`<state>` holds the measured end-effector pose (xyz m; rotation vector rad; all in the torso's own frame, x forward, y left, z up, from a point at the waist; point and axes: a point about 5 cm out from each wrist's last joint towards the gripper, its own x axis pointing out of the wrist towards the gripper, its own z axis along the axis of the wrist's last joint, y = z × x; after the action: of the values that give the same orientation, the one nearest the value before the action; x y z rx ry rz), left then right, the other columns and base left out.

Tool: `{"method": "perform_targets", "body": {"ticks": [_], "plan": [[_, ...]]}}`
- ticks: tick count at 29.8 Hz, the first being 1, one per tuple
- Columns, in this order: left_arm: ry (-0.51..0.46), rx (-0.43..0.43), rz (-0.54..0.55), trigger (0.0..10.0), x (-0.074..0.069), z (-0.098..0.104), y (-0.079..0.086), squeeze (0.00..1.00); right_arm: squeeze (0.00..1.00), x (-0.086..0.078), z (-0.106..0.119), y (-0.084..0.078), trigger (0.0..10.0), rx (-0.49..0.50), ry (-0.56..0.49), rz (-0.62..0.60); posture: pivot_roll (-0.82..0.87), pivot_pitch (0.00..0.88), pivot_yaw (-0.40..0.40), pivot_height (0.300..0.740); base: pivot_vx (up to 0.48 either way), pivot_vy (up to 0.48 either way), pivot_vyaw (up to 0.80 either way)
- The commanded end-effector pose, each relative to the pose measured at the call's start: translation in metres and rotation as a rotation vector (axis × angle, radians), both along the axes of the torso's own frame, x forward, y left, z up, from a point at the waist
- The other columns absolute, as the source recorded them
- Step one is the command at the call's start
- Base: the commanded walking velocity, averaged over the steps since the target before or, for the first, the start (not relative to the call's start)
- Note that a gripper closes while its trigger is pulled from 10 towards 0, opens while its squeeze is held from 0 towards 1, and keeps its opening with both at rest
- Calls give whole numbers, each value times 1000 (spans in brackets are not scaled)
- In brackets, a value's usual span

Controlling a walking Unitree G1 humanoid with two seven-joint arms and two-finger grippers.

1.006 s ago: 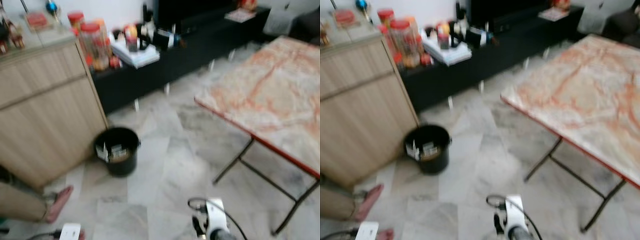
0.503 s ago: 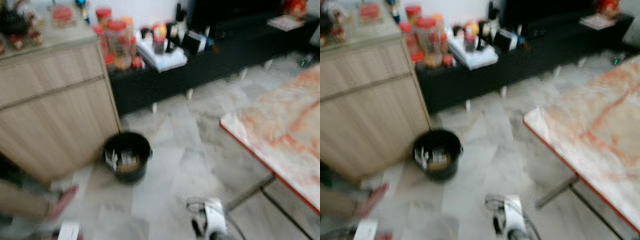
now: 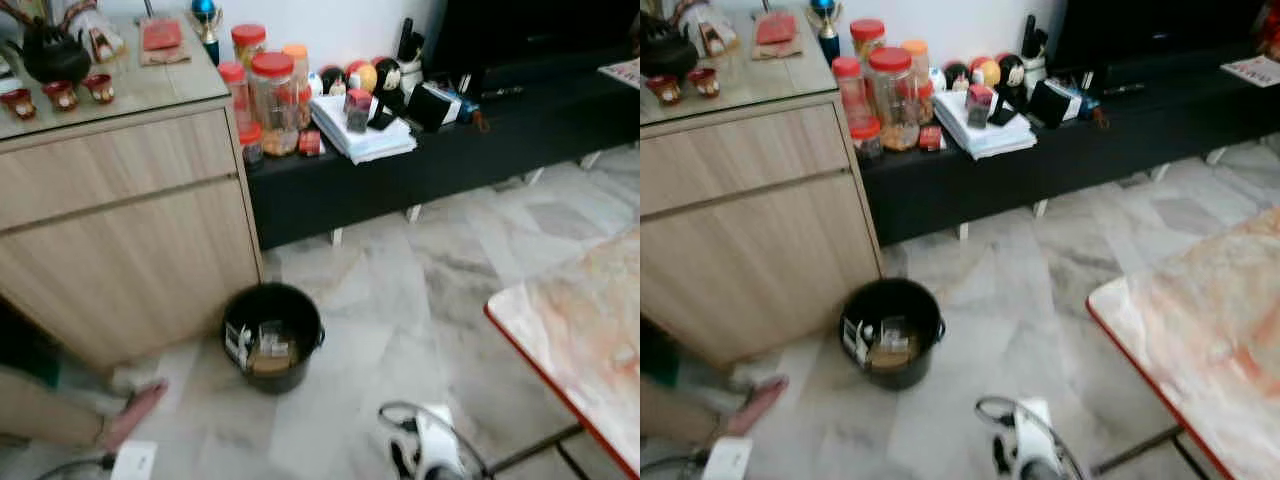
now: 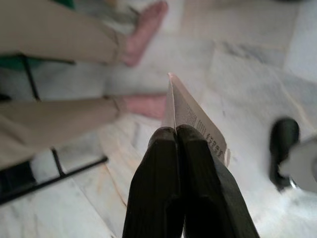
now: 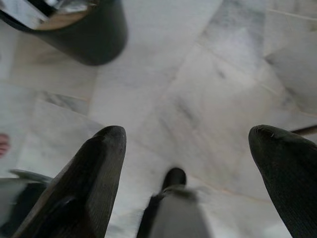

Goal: Picking trash to rubbish bin

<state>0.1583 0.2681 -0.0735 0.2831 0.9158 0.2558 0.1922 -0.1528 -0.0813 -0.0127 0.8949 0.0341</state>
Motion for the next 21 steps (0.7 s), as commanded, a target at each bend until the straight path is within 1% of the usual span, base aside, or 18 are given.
{"method": "perform_targets", "body": {"ticks": [1, 3, 11, 18, 21], "plan": [[13, -2, -4, 10000, -2, -3, -4, 0, 0, -4, -1, -13, 10000, -31, 12, -18, 126, 114, 16, 740, 322, 0, 0], [7, 4, 0, 10000, -1, -1, -3, 0, 0, -3, -1, -14, 10000, -42, 13, -10, 123, 109, 16, 740, 319, 0, 0], [1, 7, -12, 10000, 2, -1, -4, 0, 0, -2, -1, -15, 10000, -46, 10, -6, 125, 102, 13, 740, 313, 0, 0], [-9, 9, -6, 10000, 4, 0, -5, 0, 0, -2, 0, -14, 10000, -51, 9, 8, 125, 116, 4, 740, 309, 0, 0], [-10, 9, -5, 10000, 5, 0, -6, 0, 0, -3, -1, -16, 10000, -63, 6, -5, 131, 125, 5, 740, 300, 0, 723]]}}
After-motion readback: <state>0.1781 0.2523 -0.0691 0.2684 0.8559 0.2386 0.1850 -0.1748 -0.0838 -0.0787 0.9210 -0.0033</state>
